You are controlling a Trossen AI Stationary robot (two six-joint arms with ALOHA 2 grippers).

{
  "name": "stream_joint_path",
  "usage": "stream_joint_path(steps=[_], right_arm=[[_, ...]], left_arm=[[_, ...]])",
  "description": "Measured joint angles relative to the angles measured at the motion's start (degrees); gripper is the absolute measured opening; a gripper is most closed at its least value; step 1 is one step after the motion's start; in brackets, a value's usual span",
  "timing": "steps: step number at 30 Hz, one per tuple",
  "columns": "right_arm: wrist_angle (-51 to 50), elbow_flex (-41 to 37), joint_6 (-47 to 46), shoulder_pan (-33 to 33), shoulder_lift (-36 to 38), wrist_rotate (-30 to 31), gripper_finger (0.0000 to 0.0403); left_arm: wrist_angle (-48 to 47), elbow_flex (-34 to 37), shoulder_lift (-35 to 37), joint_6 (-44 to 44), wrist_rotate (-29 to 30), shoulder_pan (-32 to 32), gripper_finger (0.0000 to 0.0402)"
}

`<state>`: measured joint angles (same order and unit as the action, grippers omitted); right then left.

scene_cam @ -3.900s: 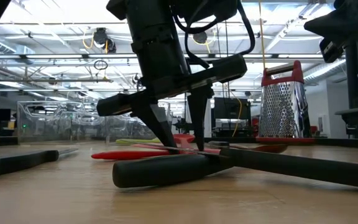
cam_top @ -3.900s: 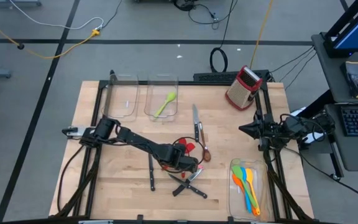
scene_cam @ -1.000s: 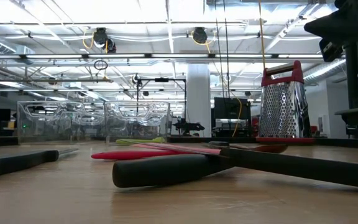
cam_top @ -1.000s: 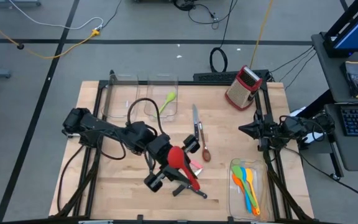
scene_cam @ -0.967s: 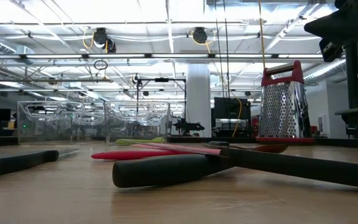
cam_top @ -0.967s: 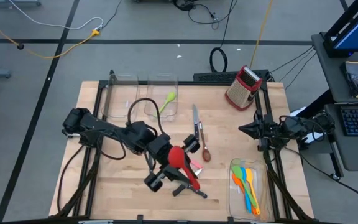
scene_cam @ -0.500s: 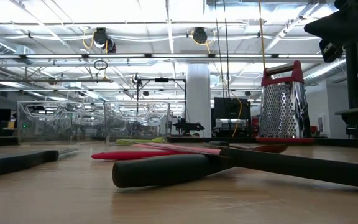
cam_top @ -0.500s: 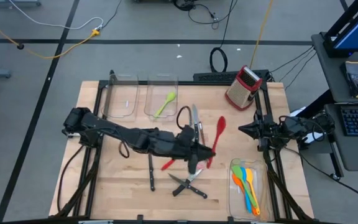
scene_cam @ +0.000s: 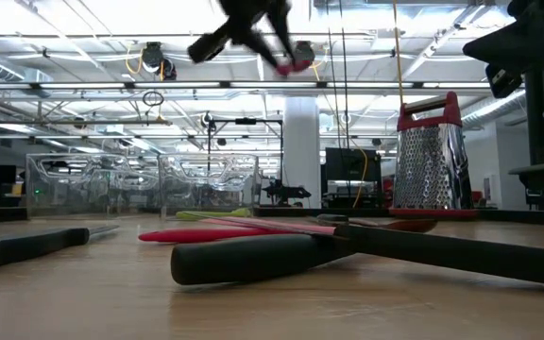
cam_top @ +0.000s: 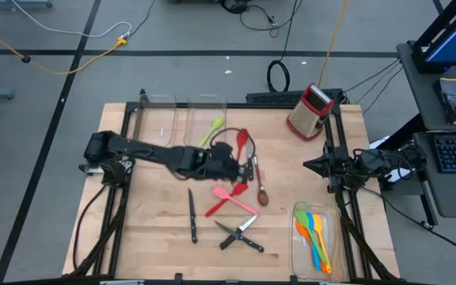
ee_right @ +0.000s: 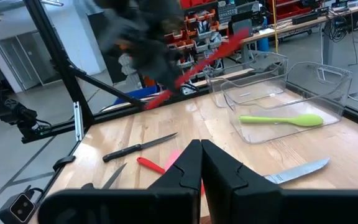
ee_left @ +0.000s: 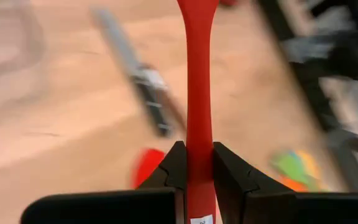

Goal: Pick & Place Kitchen Items
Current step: Put the red serving spoon into the top right transparent bin

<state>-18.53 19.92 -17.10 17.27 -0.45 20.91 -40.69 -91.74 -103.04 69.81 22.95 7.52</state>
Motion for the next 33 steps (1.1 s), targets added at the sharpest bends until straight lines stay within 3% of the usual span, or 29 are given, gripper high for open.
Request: stream_joint_path(steps=[8,14,20,25,33], right_arm=[[-1.5,0.0,1.4,0.0,0.0,0.0,0.0],[-1.5,0.0,1.4,0.0,0.0,0.0,0.0],[-1.5,0.0,1.4,0.0,0.0,0.0,0.0],[-1.5,0.0,1.4,0.0,0.0,0.0,0.0],[-1.8,0.0,1.8,0.0,0.0,0.2,0.0]], left_arm=[[-14.3,0.0,0.0,-5.2,-1.5,-13.5,0.0036],[-15.8,0.0,0.0,-12.5,-3.2,-25.8,0.0036],[-15.8,0.0,0.0,-12.7,-9.2,-36.3,0.0036],[-15.7,0.0,0.0,-13.0,-10.1,-39.1,0.0036],[-12.6,1.8,-2.7,-13.2,-11.3,-37.1,0.0036]])
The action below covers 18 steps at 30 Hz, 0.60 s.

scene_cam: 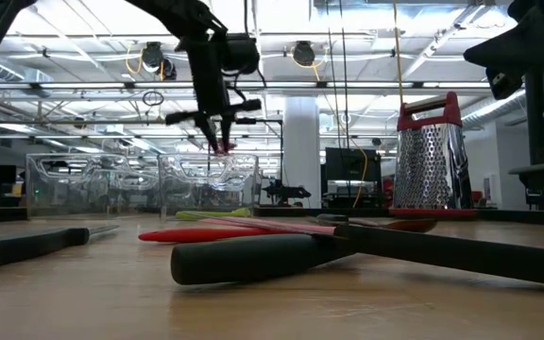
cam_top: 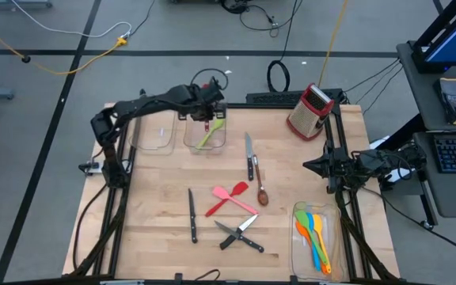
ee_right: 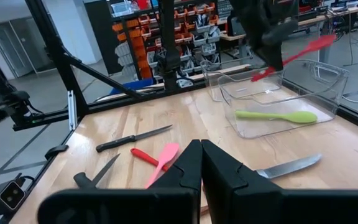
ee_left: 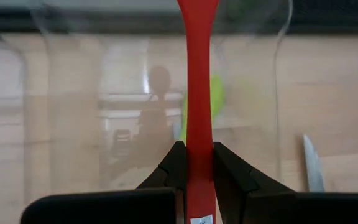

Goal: Pick & Place Kitchen Items
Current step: Put the red serving spoon into the top right transparent bin

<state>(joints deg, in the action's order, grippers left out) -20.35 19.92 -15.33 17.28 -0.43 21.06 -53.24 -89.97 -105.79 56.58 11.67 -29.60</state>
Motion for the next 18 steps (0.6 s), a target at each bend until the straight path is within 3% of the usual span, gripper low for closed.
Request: stream_joint_path(steps=[9,18], right_arm=[[-0.1,0.0,-0.4,0.0,0.0,0.2,0.0],[-0.1,0.0,-0.5,0.0,0.0,0.1,0.0]], left_arm=[[0.1,1.3,-7.1,-7.8,-2.6,0.2,0.0036],[0.4,1.3,-11.8,-9.1,-6.5,-0.2,0.0036]])
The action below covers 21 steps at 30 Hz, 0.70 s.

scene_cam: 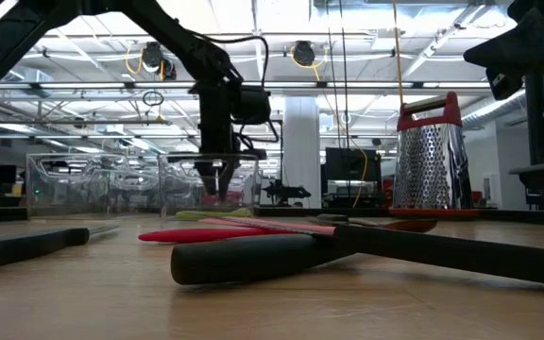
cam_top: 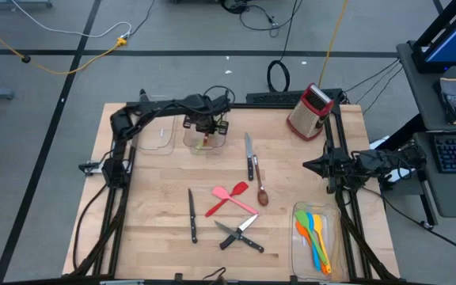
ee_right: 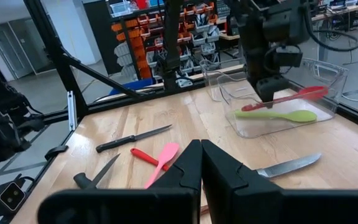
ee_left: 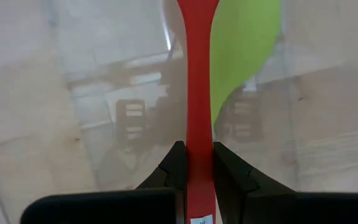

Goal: Pick & Place Kitchen Items
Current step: Put the red serving spoon into the top right transparent bin

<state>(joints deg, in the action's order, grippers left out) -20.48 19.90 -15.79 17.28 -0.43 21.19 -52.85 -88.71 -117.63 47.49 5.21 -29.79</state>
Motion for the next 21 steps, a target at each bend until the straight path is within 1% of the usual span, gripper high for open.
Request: stream_joint_path(steps=[4,9,21], right_arm=[[0.0,0.0,-0.2,0.0,0.0,0.0,0.0],[0.0,0.0,-0.2,0.0,0.0,0.0,0.0],[0.0,0.0,-0.7,0.0,0.0,0.0,0.0]], left_arm=[[0.1,0.0,-1.4,-1.0,-2.0,-0.2,0.0036],[0.5,0.0,-2.1,-1.1,-2.5,-0.2,0.0038],[3.2,0.0,-2.1,-0.9,-2.2,-0.2,0.0142]])
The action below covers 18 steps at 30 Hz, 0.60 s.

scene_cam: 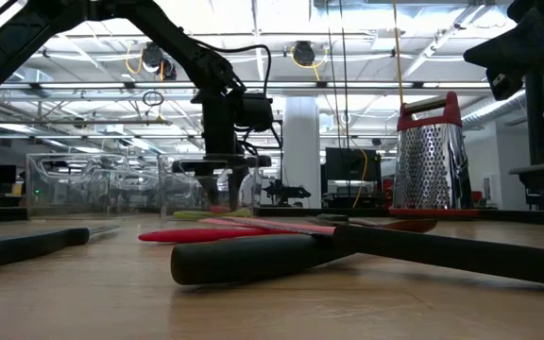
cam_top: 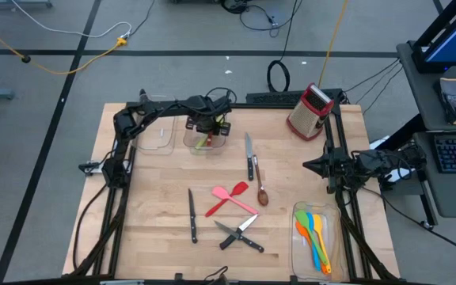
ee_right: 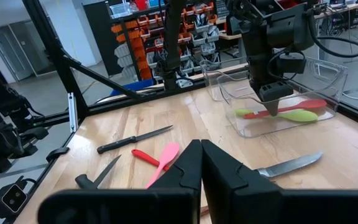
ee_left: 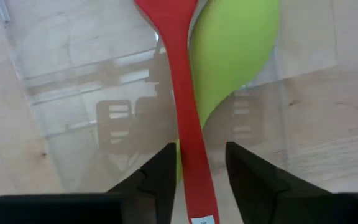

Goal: Pick & Place Kitchen Items
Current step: Put the red serving spoon into the top right transparent bin, then put the brown serving spoon into the top right transparent bin

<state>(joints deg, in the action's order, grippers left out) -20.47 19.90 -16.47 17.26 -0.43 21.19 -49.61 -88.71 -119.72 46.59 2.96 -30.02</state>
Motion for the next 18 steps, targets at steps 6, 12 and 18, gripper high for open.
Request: stream_joint_path(steps=[6,12,18], right_arm=[[0.0,0.0,0.0,0.0,0.0,0.0,0.0],[0.0,0.0,0.0,0.0,0.0,0.0,0.0],[0.0,0.0,0.0,0.0,0.0,0.0,0.0]], left_arm=[[-0.1,0.0,0.1,0.0,-4.4,-0.3,0.0175],[-0.1,0.0,2.1,0.1,-8.9,-0.4,0.0185],[0.0,0.0,8.2,1.5,-3.3,0.2,0.0186]])
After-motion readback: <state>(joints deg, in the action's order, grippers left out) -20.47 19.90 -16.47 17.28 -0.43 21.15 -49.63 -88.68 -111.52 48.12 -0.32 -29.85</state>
